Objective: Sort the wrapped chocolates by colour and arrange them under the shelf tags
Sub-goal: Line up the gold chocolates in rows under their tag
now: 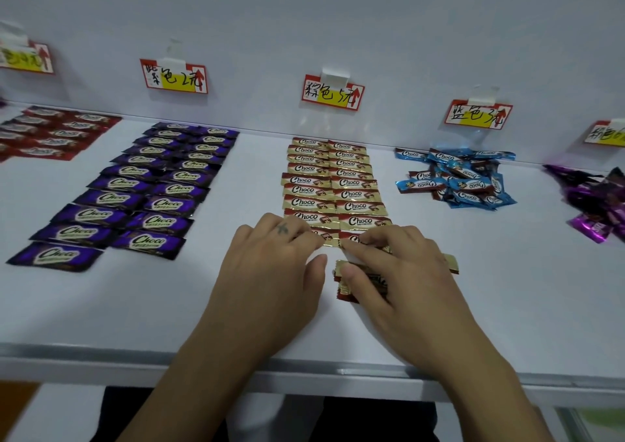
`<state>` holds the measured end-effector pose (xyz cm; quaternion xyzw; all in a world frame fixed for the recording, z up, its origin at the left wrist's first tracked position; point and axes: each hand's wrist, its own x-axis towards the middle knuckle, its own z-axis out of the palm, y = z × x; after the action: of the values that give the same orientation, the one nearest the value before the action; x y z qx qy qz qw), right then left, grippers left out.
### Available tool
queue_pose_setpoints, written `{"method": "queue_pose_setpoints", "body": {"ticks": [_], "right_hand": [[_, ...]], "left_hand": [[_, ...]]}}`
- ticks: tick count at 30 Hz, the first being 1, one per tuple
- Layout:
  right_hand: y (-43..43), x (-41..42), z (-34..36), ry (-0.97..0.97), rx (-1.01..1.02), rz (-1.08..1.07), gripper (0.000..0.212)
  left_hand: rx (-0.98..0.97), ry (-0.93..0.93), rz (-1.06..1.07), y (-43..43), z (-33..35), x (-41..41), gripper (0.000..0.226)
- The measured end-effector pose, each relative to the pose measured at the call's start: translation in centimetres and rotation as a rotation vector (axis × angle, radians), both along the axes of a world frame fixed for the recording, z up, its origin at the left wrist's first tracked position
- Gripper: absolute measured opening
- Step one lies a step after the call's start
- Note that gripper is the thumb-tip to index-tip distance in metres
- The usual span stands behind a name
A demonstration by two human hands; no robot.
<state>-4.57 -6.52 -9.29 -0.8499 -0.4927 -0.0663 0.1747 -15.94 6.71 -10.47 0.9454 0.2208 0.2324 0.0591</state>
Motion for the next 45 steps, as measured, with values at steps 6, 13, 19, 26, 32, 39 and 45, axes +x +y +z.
{"method": "queue_pose_setpoints", "body": {"ticks": [6,13,19,26,32,39,45], "right_hand": [[0.0,-0.1,0.2,0.015,-0.013,-0.005,0.050],[0.0,-0.3,0.7,0.044,-0.043,0.003,0.058],[-0.1,-0.1,0.8,0.053,-0.056,0.013,0.049],[-0.9,0.8,0.7,0.074,0.230,-0.023,0.036],[-3.8,1.4,0.9,0.040,0.055,-0.170,0.035],[-4.9,0.7,0.2,0.065,0.093,-0.174,0.024],[-6.1,0.7,1.1,0.256,0.131,-0.216,0.039]], "left_hand": [[0.002,-0.012,-0.017,0.0,0.0,-0.1,0.032],[-0.032,-0.013,-0.015,0.0,-0.1,-0.1,0.028],[-0.057,0.017,-0.005,0.1,0.1,0.0,0.030],[-0.139,-0.025,-0.033,-0.2,0.7,-0.3,0.035],[-0.196,-0.125,-0.221,-3.4,0.6,-0.3,0.037],[-0.090,-0.004,-0.271,-4.1,0.1,-0.4,0.035],[-0.162,0.036,-0.219,-3.7,0.0,-2.0,0.038]]}}
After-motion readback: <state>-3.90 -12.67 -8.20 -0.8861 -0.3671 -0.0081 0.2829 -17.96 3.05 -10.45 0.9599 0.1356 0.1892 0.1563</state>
